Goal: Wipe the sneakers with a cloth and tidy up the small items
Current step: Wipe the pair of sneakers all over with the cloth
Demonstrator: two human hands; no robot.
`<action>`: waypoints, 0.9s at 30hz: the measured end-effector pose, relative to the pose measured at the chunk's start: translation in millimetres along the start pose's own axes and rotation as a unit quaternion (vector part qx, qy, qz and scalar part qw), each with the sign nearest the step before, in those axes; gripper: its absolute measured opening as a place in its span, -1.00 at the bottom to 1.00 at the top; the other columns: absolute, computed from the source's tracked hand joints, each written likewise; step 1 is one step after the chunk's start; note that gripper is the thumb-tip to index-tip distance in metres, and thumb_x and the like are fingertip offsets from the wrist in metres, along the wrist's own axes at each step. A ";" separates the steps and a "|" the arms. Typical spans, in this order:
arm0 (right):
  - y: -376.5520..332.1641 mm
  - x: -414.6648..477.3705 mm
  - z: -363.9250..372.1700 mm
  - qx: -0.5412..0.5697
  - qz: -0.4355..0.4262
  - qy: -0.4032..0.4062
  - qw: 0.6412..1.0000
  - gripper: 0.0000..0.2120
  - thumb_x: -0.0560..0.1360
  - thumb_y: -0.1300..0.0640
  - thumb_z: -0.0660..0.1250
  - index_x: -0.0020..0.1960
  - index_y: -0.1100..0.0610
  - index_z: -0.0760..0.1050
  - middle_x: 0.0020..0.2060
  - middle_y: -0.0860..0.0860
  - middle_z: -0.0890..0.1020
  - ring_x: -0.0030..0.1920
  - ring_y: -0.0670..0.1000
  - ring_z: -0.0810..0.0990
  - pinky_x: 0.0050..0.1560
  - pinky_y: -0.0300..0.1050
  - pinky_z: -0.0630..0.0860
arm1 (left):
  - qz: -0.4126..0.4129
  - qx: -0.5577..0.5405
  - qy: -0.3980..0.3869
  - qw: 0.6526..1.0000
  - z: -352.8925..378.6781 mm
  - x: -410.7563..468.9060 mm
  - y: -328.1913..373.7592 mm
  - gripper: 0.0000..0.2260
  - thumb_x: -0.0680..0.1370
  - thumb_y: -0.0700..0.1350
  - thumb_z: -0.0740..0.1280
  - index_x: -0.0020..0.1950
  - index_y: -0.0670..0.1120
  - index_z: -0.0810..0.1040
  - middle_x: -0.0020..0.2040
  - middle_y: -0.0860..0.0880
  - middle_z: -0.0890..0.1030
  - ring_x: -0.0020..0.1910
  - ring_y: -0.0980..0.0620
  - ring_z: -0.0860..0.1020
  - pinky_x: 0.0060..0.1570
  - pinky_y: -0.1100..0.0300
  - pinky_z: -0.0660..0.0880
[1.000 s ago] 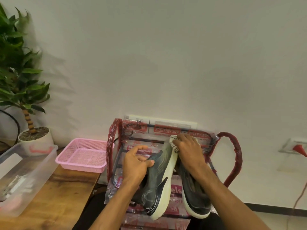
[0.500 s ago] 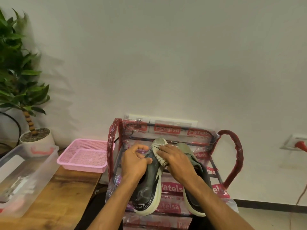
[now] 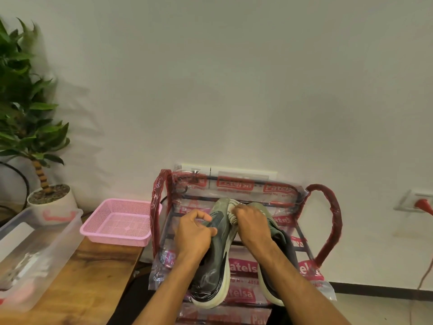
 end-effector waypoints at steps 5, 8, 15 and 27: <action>5.2 -2.8 -6.4 0.142 0.102 0.055 0.983 -0.74 0.39 0.38 0.27 -0.07 0.07 0.59 -0.16 0.02 0.65 -0.11 0.10 0.61 -0.18 -0.02 0.52 | 0.013 0.022 -0.008 1.000 -3.9 -3.6 3.1 -0.76 0.33 -0.25 0.57 -0.20 -0.02 0.56 -0.37 -0.08 0.64 -0.43 -0.06 0.63 -0.32 -0.07 0.62; -3.6 -7.7 -0.2 0.200 0.102 -0.023 0.974 -0.73 0.35 0.36 0.23 -0.11 0.05 0.57 -0.17 0.06 0.65 -0.09 0.16 0.61 -0.17 -0.02 0.51 | 0.037 0.063 -0.033 0.997 -0.7 -7.9 11.0 -0.78 0.35 -0.23 0.56 -0.17 -0.03 0.55 -0.38 -0.05 0.63 -0.49 -0.02 0.61 -0.35 0.01 0.61; 1.9 -15.1 15.5 0.220 0.114 -0.101 0.963 -0.80 0.37 0.30 0.23 -0.15 0.05 0.54 -0.20 0.06 0.66 -0.12 0.13 0.63 -0.13 0.06 0.58 | 0.066 0.119 -0.184 0.973 12.2 -14.8 13.5 -0.76 0.40 -0.32 0.46 -0.13 0.01 0.55 -0.45 0.01 0.60 -0.47 0.09 0.56 -0.27 0.02 0.58; 15.0 0.3 20.5 0.279 0.176 -0.083 0.940 -0.83 0.42 0.37 0.26 -0.29 0.20 0.51 -0.41 0.10 0.61 -0.39 0.09 0.61 -0.45 0.01 0.51 | 0.100 0.318 -0.212 0.919 -2.7 -7.3 19.1 -0.52 0.41 -0.18 0.32 0.31 0.10 0.47 0.09 0.01 0.62 0.00 0.00 0.59 -0.03 0.08 0.57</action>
Point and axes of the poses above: each hand's wrist, its own x-axis towards the middle knuckle, its own z-axis out of the palm, y = z × x, the point moved 2 cm from there along x, towards the middle knuckle
